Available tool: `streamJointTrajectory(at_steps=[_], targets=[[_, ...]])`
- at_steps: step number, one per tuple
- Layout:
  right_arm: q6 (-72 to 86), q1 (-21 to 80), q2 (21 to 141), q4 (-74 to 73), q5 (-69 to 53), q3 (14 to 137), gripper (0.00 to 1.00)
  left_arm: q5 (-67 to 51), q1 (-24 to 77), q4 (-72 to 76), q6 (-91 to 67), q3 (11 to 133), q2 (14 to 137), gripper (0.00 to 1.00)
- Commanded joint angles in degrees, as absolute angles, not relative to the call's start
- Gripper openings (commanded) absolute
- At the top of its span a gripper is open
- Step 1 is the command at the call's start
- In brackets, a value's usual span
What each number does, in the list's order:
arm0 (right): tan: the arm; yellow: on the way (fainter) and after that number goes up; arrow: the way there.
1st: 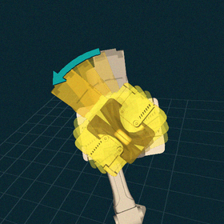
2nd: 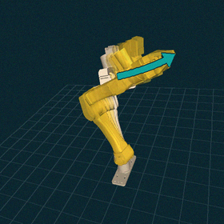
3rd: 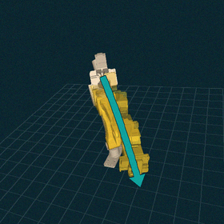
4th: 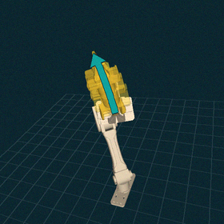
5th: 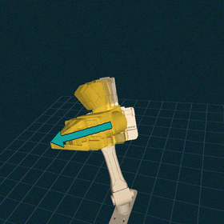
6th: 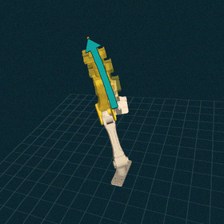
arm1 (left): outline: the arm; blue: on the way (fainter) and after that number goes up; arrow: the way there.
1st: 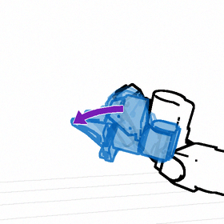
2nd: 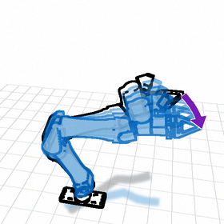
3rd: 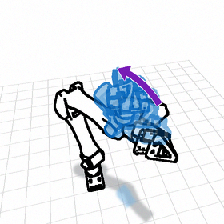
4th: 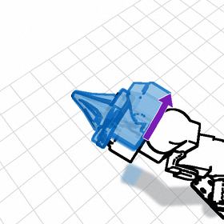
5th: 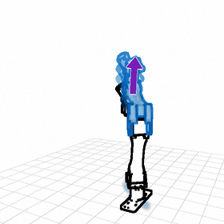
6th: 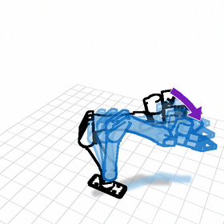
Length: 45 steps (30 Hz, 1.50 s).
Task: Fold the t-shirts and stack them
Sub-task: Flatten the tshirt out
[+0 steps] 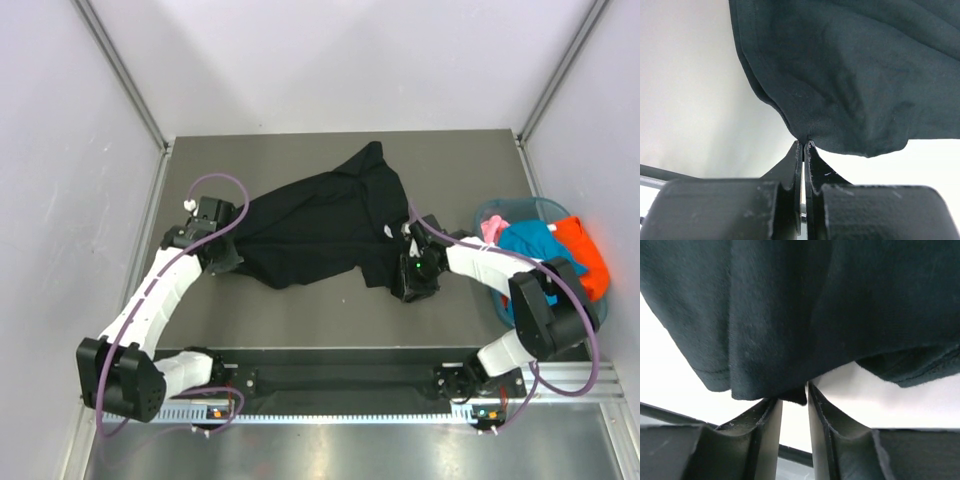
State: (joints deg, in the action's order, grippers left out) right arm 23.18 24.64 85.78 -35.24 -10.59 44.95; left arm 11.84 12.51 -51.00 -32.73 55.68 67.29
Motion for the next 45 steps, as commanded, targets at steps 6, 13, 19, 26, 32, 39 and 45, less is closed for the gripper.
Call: streamJointTrajectory(at_steps=[6, 13, 19, 26, 32, 39, 45], targets=[[24.52, 25.22, 87.27, -29.09, -7.38, 44.73, 0.09, 11.51, 12.30, -51.59, -31.82, 56.95, 64.78, 0.00], [23.47, 25.05, 78.17, -42.78, -4.40, 53.68, 0.00, 14.14, 12.30, -55.62, -31.20, 62.83, 62.85, 0.00], [23.82, 22.07, 69.27, -53.16, -1.33, 75.47, 0.00, 20.91, 12.30, -58.97, -29.80, 78.99, 59.15, 0.00], [22.50, 15.12, 69.78, -53.36, -0.35, 106.64, 0.00, 25.92, 12.22, -60.82, -26.99, 106.12, 63.01, 0.00], [20.92, 12.31, 69.96, -46.95, 4.22, 120.82, 0.00, 28.39, 12.48, -58.45, -23.47, 124.78, 67.14, 0.00], [19.34, 12.30, 60.41, -37.89, 2.73, 123.66, 0.00, 24.89, 15.55, -53.71, -22.41, 132.89, 65.75, 0.00], [17.67, 12.30, 50.91, -33.31, 1.58, 123.75, 0.00, 22.23, 16.17, -53.09, -23.29, 132.28, 59.86, 0.00]])
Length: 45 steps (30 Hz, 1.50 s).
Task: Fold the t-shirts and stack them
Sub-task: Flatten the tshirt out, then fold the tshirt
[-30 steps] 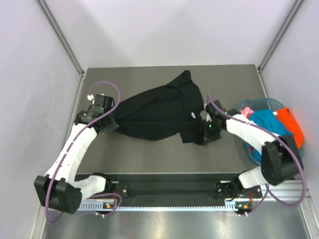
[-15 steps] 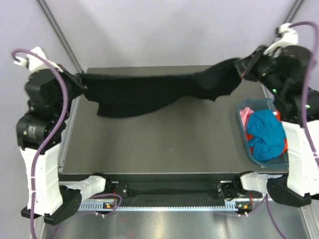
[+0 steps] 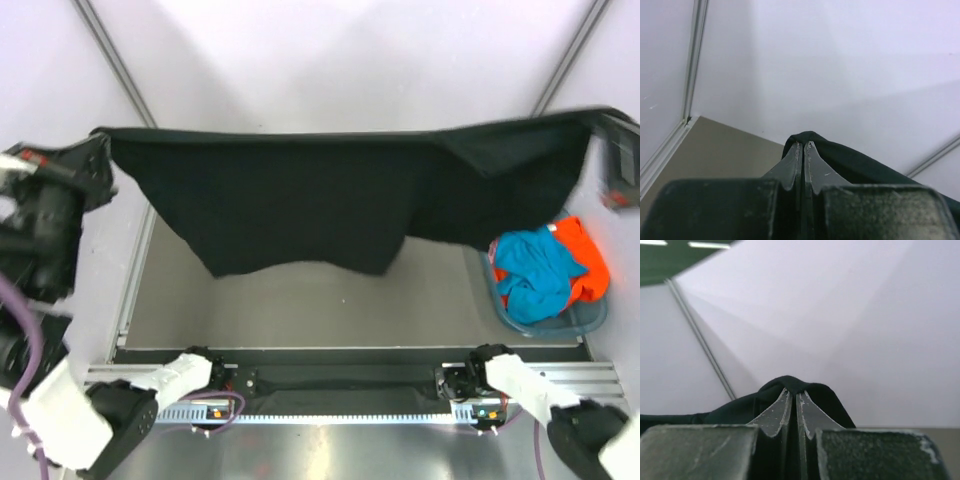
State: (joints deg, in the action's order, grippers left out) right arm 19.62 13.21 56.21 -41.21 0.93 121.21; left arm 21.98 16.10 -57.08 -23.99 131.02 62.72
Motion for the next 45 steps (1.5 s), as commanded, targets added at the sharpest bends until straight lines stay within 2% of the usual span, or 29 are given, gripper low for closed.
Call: streamJointTrajectory(at_steps=[1, 6, 11, 15, 18, 21, 23, 26, 27, 29, 32, 36, 40, 45], targets=[[18.01, 12.22, 50.28, -33.14, 1.84, 124.10, 0.00, 22.24, 16.26, -53.09, -23.38, 132.28, 58.81, 0.00], [19.68, 12.22, 50.62, -32.44, 1.32, 127.00, 0.00, 22.50, 17.05, -51.86, -22.42, 132.89, 58.44, 0.00], [22.05, 12.22, 54.31, -25.06, 0.09, 118.06, 0.00, 27.23, 17.49, -51.24, -20.74, 131.40, 61.96, 0.00], [22.50, 12.22, 62.11, -14.98, -3.68, 110.14, 0.00, 30.67, 17.49, -46.26, -21.96, 120.44, 62.93, 0.00], [23.03, 12.22, 68.17, -7.93, -6.40, 101.36, 0.00, 32.25, 17.49, -41.58, -23.99, 104.03, 64.50, 0.00], [23.29, 12.22, 75.28, 1.91, -8.61, 92.57, 0.00, 35.40, 17.14, -36.41, -24.17, 95.83, 67.58, 0.00], [23.64, 12.22, 79.08, 10.06, -9.75, 86.00, 0.00, 35.42, 14.51, -31.94, -24.08, 89.41, 72.58, 0.00], [24.25, 11.87, 87.86, 18.17, -11.51, 80.96, 0.00, 28.33, 6.09, -26.56, -26.61, 84.55, 80.75, 0.00], [24.34, 11.26, 92.94, 19.24, -13.95, 80.95, 0.00, 23.60, 2.24, -24.80, -27.41, 83.94, 85.90, 0.00], [24.26, 10.90, 100.85, 20.39, -15.81, 82.70, 0.00, 23.38, 0.80, -20.85, -26.20, 84.20, 91.81, 0.00], [24.26, 10.02, 111.22, 19.08, -18.71, 89.36, 0.00, 18.20, -2.72, -22.49, -24.71, 91.82, 109.00, 0.00], [24.69, 9.23, 121.27, 14.69, -20.56, 102.00, 0.00, 16.96, -3.60, -26.36, -22.24, 106.57, 121.69, 0.00], [27.32, 8.61, 128.75, 8.01, -21.70, 113.36, 0.00, 14.77, -4.39, -27.60, -21.45, 112.23, 126.65, 0.00], [32.16, 8.17, 131.75, 3.00, -24.96, 118.74, 0.00, 11.87, -5.18, -29.17, -22.32, 112.76, 127.35, 0.00]])
